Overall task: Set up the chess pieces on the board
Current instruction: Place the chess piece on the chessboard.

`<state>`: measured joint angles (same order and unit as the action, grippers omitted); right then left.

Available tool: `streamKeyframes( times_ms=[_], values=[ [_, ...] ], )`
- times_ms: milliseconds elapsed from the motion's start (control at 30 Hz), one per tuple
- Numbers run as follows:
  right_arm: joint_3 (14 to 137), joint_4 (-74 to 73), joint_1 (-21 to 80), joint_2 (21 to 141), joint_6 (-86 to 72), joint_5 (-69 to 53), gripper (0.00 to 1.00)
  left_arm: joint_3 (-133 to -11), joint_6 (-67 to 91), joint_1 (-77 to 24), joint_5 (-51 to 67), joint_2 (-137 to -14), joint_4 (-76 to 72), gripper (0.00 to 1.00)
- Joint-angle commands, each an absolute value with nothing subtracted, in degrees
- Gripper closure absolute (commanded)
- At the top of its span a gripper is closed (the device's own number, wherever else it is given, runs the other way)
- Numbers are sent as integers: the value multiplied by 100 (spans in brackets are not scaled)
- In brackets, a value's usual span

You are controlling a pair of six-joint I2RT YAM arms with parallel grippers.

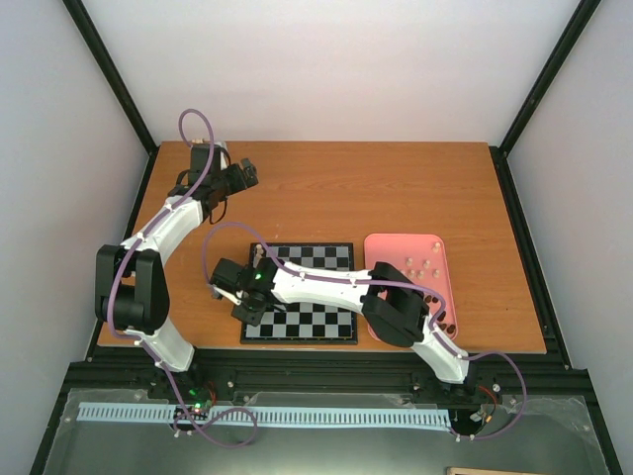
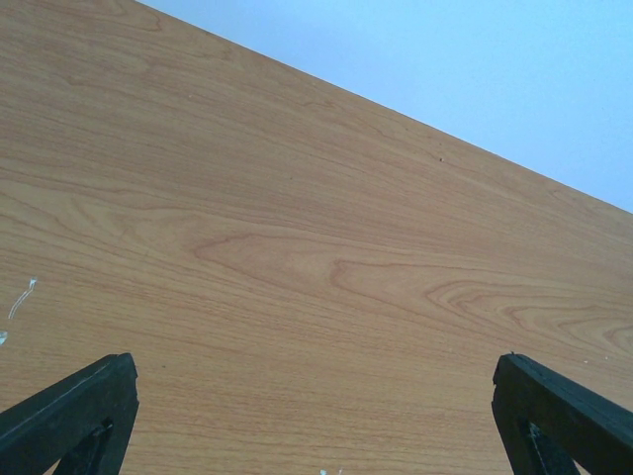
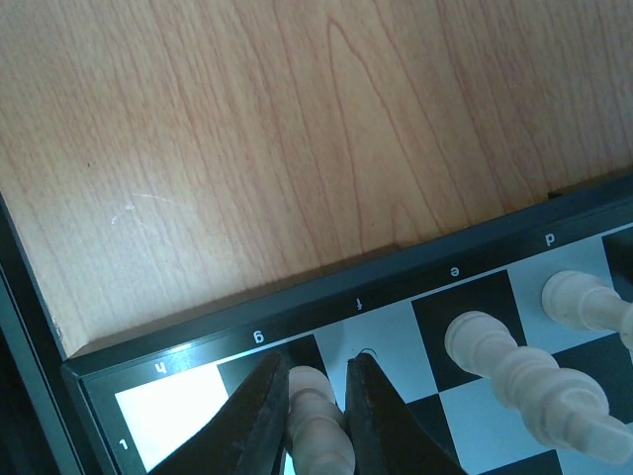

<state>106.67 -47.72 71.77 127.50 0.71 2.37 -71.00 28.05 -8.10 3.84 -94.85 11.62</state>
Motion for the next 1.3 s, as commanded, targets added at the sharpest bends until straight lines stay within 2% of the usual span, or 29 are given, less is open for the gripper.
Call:
streamKeyframes(
  times_ms=[0, 1267],
  values=[
    [10728, -4663, 7172, 12835, 154, 246, 83, -7181, 2678, -791, 314, -9457, 1110, 0],
    [10662, -4522, 6981, 13003, 387, 417, 81, -7189, 2672, -791, 299, -9566, 1063, 0]
  ],
)
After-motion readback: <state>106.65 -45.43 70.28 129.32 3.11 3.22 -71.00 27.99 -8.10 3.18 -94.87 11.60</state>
